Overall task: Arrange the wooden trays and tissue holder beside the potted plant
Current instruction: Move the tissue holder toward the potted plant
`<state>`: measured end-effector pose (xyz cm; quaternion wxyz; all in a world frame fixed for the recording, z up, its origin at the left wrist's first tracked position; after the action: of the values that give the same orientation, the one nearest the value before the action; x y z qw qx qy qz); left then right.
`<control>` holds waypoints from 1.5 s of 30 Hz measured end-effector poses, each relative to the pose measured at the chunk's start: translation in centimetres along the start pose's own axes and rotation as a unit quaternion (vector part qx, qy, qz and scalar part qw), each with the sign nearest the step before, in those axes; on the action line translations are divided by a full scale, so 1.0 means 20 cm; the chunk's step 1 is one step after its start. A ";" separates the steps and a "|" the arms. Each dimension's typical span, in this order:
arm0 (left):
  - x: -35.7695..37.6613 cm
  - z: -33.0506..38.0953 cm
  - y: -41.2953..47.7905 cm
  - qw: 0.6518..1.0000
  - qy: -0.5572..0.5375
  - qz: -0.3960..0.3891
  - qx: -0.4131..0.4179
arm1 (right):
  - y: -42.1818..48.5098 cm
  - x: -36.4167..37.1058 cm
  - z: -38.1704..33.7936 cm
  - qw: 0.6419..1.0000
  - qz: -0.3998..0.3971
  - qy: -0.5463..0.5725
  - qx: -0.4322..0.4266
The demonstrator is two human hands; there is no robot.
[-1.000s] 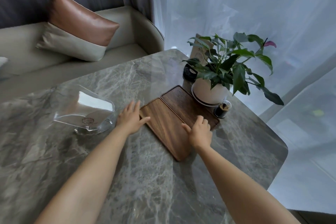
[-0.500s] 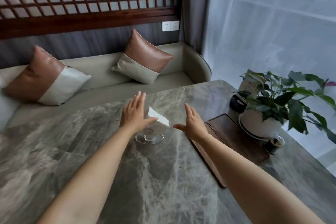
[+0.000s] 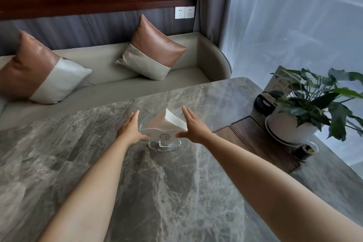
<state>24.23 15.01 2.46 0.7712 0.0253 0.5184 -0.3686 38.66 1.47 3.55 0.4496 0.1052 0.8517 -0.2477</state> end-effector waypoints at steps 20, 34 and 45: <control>0.08 0.17 0.03 0.999 0.019 -0.043 0.022 | -0.10 0.04 0.06 0.997 0.050 0.061 0.022; 0.20 0.98 -0.32 0.982 0.064 -0.090 0.157 | -0.70 -0.35 0.53 0.982 0.147 0.091 0.079; 0.81 1.72 -0.61 0.944 0.112 -0.148 0.271 | -1.36 -0.49 1.21 0.953 0.213 0.102 0.188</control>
<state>46.94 -17.11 9.15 0.6088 0.1980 0.4800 -0.5997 50.57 -33.94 8.95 0.3746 0.3915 0.7888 -0.2902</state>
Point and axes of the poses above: each hand's wrist, its own y-axis towards the middle knuckle, its own x-axis out of the palm, z = x × y, the point moved 9 cm from there along y, towards the middle knuckle, and after that the axes turned 5 degrees about -z, right-handed, at the moved point
